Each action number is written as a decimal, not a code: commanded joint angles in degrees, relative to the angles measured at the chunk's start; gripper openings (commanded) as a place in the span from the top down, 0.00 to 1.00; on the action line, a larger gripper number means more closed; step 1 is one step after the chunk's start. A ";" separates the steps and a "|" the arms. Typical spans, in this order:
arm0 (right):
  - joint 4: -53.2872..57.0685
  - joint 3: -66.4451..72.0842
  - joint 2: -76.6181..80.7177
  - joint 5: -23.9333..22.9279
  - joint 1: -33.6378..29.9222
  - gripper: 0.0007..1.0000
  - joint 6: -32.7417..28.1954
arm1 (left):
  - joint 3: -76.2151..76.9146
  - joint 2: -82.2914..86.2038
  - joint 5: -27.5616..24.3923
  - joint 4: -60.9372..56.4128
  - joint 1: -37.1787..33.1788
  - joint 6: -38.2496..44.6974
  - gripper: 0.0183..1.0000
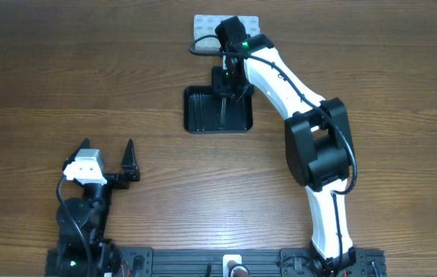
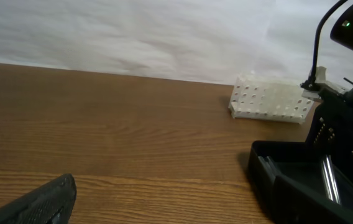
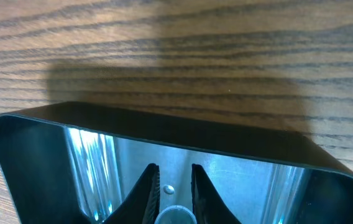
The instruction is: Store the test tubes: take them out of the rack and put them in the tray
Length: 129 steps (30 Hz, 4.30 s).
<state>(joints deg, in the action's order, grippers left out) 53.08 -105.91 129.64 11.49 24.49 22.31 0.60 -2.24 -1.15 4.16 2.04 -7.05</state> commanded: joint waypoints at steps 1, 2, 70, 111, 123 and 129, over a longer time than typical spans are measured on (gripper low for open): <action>-0.22 0.02 0.55 -1.01 0.31 0.86 -0.02 | -0.26 0.31 -0.76 0.22 -0.42 0.63 0.00; -0.20 0.02 0.57 -1.01 0.31 0.75 -0.02 | -0.26 0.31 -0.76 0.22 -0.42 0.63 0.00; -47.52 87.14 -112.83 -19.28 -26.03 0.01 -23.50 | -0.26 0.31 -0.76 0.22 -0.42 0.63 0.00; -50.03 105.61 -129.31 -23.17 -25.57 0.01 -22.14 | -0.26 0.31 -0.76 0.22 -0.42 0.63 0.00; -50.03 105.61 -129.31 -23.17 -25.57 0.01 -22.14 | -0.26 0.31 -0.76 0.22 -0.42 0.63 0.00; -50.03 105.61 -129.31 -23.17 -25.57 0.01 -22.14 | -0.26 0.31 -0.76 0.22 -0.42 0.63 0.00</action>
<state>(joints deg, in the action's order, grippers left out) 2.98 -0.62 0.91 -10.72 -1.08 0.01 0.60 -2.20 -1.15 4.16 2.04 -7.05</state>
